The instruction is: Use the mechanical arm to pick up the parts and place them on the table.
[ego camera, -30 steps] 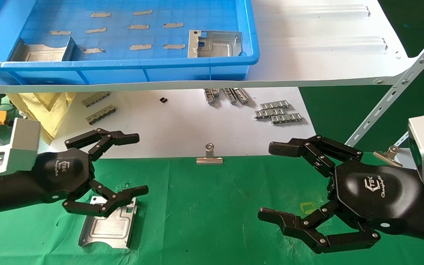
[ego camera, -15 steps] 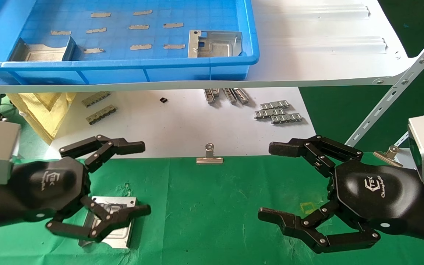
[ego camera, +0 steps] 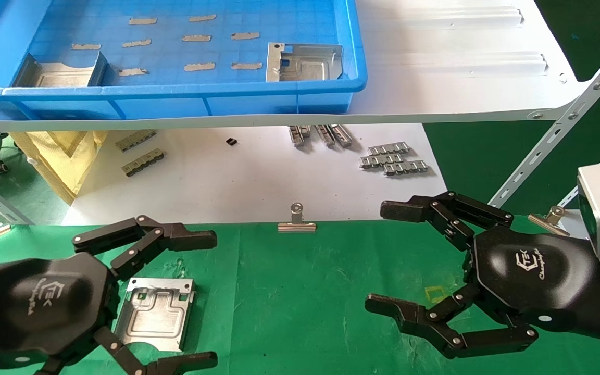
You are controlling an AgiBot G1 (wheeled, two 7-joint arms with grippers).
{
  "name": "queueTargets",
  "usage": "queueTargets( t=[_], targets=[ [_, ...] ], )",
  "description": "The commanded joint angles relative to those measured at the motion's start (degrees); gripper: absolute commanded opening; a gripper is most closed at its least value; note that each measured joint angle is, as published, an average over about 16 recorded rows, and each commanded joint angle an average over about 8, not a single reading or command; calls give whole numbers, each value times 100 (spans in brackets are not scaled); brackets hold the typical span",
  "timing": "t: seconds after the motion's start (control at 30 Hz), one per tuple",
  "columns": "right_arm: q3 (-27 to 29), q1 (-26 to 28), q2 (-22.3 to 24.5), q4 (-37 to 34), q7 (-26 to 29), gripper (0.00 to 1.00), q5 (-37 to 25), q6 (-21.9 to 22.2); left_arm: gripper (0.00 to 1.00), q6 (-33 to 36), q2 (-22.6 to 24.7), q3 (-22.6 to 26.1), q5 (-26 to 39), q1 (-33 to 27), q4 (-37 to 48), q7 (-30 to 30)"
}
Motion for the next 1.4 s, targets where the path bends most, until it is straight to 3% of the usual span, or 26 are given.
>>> queueTargets(
  t=[0.03,1.4],
  targets=[
    [0,0,0,0,0,100,0,1,100,-12,-31,-66,-21,64,-144,-85],
    [0,-1,0,0,0,100,0,1,100,0,7,14,11,-14,34,-8]
  ],
)
